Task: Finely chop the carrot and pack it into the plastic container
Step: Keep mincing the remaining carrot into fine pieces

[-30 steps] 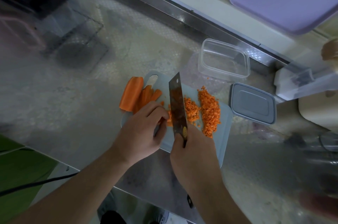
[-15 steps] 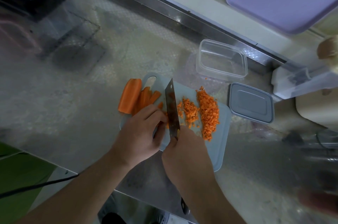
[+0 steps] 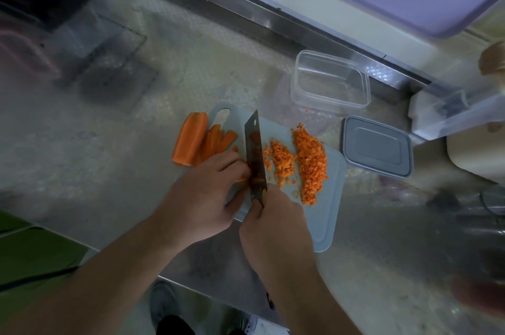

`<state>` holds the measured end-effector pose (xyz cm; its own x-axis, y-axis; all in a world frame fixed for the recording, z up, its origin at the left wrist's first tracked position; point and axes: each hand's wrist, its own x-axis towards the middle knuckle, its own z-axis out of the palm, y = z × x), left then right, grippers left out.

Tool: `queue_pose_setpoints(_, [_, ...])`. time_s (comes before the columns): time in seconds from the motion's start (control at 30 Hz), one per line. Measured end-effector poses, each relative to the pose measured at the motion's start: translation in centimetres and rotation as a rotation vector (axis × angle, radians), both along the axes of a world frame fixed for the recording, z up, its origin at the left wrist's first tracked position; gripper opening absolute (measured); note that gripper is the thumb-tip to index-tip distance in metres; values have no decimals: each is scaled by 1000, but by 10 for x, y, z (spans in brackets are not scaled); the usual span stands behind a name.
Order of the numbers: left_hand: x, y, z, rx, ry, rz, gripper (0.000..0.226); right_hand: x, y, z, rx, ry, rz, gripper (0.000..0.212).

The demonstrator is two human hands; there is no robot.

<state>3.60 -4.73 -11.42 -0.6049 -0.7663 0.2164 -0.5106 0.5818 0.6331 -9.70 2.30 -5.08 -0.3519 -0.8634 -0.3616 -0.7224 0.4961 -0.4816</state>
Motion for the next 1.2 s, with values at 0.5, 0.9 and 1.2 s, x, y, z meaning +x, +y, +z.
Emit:
queue_pose_setpoints(0.5, [-24,-12,-3,-27,39,69,8,-35,-2,-5,2,23,22,17])
queue_pose_setpoints(0.9, [-15,-7,-2,-68,91,34,5,-36,-1,-2,-51,1,37,18])
queue_pose_setpoints(1.2, [-17,-5,-10,-85,143,110,4,-33,2,10,-71,-15,11,28])
